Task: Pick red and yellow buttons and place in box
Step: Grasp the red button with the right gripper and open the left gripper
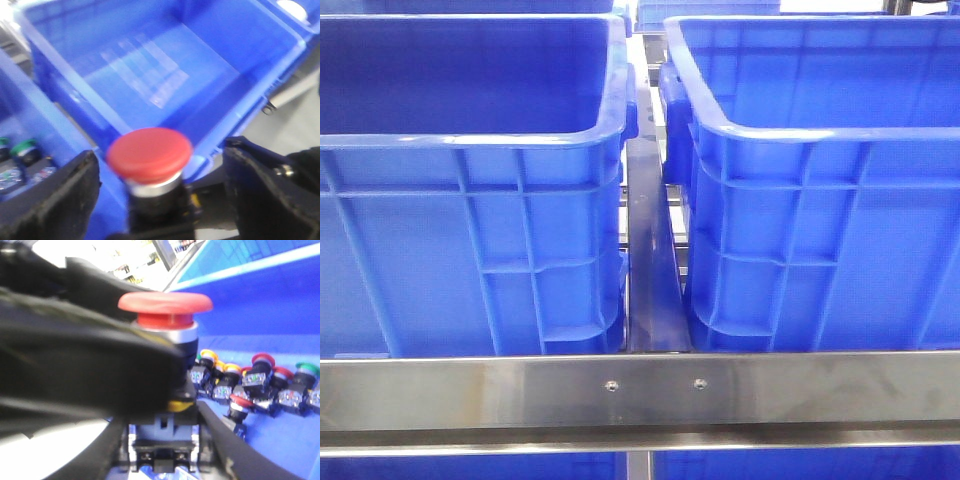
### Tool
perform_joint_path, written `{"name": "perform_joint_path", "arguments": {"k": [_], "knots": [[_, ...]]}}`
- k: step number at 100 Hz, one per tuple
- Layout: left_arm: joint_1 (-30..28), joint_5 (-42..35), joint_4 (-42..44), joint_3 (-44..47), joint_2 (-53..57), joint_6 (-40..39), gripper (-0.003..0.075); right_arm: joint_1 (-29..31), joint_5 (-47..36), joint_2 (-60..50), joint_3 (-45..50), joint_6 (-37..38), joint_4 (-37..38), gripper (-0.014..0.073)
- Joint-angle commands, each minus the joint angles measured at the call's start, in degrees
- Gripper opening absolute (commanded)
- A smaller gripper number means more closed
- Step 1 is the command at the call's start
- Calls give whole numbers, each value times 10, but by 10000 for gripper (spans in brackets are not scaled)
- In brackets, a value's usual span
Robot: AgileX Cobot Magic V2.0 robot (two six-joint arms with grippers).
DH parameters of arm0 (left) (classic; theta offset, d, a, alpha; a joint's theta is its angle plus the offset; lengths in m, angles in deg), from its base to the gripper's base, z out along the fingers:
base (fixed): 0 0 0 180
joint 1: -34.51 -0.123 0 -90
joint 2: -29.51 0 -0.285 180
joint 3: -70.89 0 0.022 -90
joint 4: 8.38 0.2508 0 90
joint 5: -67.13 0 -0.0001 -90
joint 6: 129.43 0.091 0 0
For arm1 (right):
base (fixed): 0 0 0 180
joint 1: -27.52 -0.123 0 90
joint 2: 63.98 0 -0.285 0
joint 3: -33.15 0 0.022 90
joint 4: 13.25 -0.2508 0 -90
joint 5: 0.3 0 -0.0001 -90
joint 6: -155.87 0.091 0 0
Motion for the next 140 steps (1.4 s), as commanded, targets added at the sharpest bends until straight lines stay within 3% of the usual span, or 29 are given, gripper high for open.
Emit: {"name": "perform_joint_path", "arguments": {"k": [1, 32, 89, 140], "knots": [[2, -41, 38, -17, 24, -44, 475, 0, -57, -12, -21, -6, 5, -48], [-1, 3, 205, -17, 56, -160, 475, 0, -71, -12, -17, -13, -10, -48], [-180, 13, 193, 66, 67, -161, 475, 0, -70, -12, -17, -13, -10, -48], [-324, 0, 192, 213, 225, -162, 475, 0, -70, -12, -17, -13, -10, -48]]}}
